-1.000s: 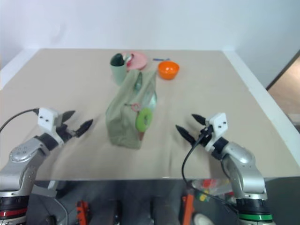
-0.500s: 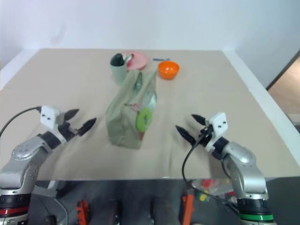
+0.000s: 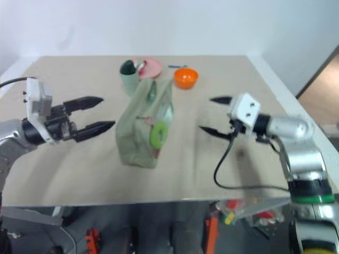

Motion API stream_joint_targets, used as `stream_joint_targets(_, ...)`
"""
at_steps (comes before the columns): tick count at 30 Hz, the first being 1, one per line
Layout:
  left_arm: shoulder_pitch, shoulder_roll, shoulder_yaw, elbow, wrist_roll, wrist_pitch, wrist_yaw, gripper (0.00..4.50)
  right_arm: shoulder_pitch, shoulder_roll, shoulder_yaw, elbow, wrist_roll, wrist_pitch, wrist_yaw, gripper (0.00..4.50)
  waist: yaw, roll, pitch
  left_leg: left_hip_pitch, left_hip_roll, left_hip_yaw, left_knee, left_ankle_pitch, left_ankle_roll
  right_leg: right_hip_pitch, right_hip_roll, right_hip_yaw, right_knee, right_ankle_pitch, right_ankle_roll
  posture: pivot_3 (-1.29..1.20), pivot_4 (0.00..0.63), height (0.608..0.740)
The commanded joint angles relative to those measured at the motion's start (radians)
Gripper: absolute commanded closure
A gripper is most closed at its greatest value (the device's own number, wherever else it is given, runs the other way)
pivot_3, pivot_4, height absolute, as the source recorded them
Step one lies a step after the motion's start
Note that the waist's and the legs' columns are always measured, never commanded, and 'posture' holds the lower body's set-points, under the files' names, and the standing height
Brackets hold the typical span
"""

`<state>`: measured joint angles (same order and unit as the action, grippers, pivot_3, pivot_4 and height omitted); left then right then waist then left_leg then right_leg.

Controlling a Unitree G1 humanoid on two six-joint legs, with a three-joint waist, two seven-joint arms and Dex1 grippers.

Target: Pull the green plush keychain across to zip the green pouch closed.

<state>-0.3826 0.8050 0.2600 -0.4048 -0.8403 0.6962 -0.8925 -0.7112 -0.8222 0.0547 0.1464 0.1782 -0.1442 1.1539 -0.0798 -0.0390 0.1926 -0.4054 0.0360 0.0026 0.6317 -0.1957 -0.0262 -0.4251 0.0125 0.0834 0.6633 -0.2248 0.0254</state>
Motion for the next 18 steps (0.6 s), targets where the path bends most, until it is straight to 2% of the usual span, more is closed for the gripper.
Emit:
stream_joint_targets(1, -0.006, 0.025, -0.010, -0.023, -0.003, -0.004, -0.029, 0.00, -0.220, 0.065, 0.083, 0.149, -0.060, -0.181, 0.098, 0.06, -0.003, 0.000, 0.000, 0.000, 0.000, 0.000, -0.001, 0.000, 0.000, 0.000, 0.000, 0.000, 0.000, 0.000, 0.000, 0.00, 0.150, 0.740)
stream_joint_targets(8, 0.007, -0.024, -0.038, -0.041, 0.037, -0.032, 0.020, 0.00, -0.518, 0.214, 0.186, 0.505, -0.161, -0.536, 0.162, 0.06, 0.004, 0.000, 0.000, -0.002, 0.001, -0.004, -0.007, -0.001, -0.002, -0.002, 0.000, -0.004, 0.001, -0.001, 0.003, 0.00, 0.150, 0.740)
stream_joint_targets(15, 0.019, -0.031, -0.007, -0.054, 0.025, -0.032, 0.057, 0.00, -0.618, 0.299, 0.263, 0.696, -0.223, -0.816, 0.192, 0.06, 0.007, 0.000, 0.000, -0.004, -0.001, -0.005, -0.006, -0.004, -0.005, -0.002, -0.004, -0.005, 0.000, -0.002, 0.001, 0.00, 0.150, 0.740)
stream_joint_targets(18, 0.027, -0.033, -0.004, -0.059, 0.024, -0.035, 0.067, 0.00, -0.636, 0.313, 0.282, 0.747, -0.242, -0.876, 0.186, 0.90, 0.008, 0.000, 0.001, -0.004, -0.002, -0.007, -0.006, -0.004, -0.005, -0.001, -0.004, -0.006, 0.001, -0.002, 0.000, 0.00, 0.150, 0.740)
